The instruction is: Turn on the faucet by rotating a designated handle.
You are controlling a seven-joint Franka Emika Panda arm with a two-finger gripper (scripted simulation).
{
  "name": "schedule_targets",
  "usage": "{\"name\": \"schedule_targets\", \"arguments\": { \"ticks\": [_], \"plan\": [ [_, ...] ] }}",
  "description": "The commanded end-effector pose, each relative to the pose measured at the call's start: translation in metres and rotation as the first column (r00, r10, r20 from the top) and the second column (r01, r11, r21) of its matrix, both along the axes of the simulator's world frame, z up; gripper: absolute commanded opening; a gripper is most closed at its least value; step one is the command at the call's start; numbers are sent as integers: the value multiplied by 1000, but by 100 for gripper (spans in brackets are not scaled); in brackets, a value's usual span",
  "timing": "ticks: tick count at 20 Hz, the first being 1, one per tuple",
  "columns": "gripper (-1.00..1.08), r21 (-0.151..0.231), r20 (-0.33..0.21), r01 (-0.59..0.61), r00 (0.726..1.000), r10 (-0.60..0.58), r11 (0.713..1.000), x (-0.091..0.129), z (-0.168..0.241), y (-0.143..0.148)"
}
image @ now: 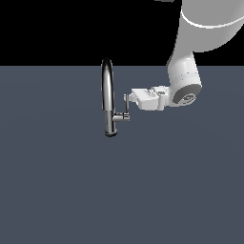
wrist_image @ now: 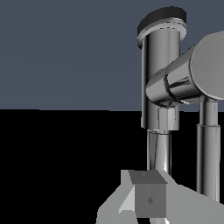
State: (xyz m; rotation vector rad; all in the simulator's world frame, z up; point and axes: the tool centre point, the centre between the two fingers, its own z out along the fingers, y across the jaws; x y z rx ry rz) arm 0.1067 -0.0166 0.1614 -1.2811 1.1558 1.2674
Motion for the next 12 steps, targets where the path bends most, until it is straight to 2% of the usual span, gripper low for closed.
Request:
{"name": "schedule_targets", "arguments": {
  "ticks": [1,12],
  "plan": [
    [-100,0,0,0,1000,0,1000,-4,1,0],
    [-100,0,1,0,1000,0,1000,-27,3,-2]
  ]
}}
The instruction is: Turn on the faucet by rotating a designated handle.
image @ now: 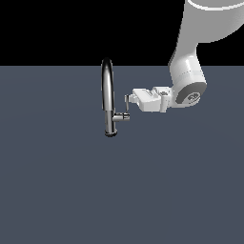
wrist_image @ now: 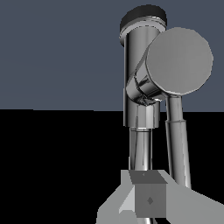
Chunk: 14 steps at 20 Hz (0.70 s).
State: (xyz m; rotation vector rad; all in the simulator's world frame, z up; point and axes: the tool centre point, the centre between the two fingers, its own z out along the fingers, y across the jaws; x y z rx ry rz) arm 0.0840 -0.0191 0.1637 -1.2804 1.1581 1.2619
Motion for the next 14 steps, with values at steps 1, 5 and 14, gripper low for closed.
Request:
{"name": "schedule_targets", "arguments": {
  "ticks": [1,5,14],
  "plan": [
    [-100,2,-1,-4,1000,4,1000,-7,1,0],
    [-100,2,-1,-4,1000,4,1000,-16,2,-1],
    [-100,-5,2,9,1000,-9,1000,-30,3,-8]
  ]
}}
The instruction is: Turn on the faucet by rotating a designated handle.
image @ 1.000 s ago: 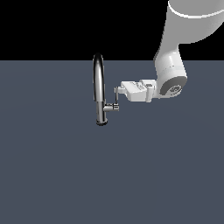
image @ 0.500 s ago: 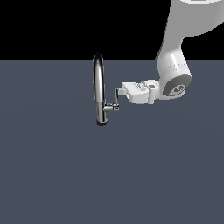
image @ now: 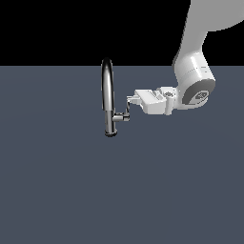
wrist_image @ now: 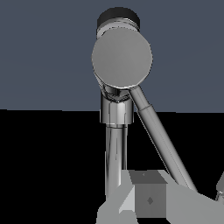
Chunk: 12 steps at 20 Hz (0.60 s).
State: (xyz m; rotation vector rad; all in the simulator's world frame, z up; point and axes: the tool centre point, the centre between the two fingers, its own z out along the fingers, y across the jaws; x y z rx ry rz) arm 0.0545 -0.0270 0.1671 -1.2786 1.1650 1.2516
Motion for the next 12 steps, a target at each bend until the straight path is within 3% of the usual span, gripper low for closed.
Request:
{"name": "schedule_targets", "arguments": {
  "ticks": [1,12],
  "plan": [
    [-100,1,-1,-1,1000,1,1000,-3,-2,0],
    [-100,5,-2,-9,1000,9,1000,-41,-28,1]
  ]
}}
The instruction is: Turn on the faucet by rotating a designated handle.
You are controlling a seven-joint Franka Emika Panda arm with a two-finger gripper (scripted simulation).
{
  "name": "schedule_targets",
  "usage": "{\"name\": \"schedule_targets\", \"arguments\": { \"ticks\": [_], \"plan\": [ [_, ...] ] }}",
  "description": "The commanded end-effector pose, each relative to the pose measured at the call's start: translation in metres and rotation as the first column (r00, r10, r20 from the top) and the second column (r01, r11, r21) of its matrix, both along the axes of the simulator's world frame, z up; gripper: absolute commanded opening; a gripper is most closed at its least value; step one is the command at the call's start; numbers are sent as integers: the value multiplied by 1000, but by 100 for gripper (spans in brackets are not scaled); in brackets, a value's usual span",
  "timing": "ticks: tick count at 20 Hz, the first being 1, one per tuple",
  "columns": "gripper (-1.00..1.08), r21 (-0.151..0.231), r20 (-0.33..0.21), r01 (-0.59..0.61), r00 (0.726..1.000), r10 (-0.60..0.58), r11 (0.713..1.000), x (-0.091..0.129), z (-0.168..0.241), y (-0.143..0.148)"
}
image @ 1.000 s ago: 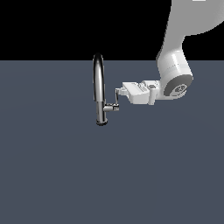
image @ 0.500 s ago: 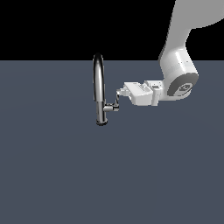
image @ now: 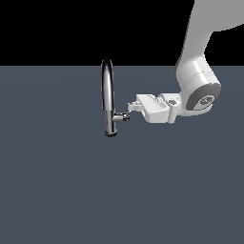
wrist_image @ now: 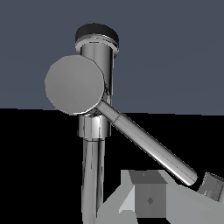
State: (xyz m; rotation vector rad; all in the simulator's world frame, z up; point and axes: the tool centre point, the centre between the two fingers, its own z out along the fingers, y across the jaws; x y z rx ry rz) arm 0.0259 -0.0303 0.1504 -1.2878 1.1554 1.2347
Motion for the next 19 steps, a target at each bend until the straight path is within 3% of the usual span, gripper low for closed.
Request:
{"name": "schedule_targets", "arguments": {
  "ticks": [1,4,6,19],
  "plan": [
    [-100,9,-20,-12,1000,12,1000,-16,-14,4],
    [-100,10,-21,-15,1000,15,1000,-27,-22,4],
    [-100,0,0,-1,1000,1,1000,-17,-11,-2],
    [-100,10,-21,-15,1000,15,1000,-33,-86,3]
  ]
}}
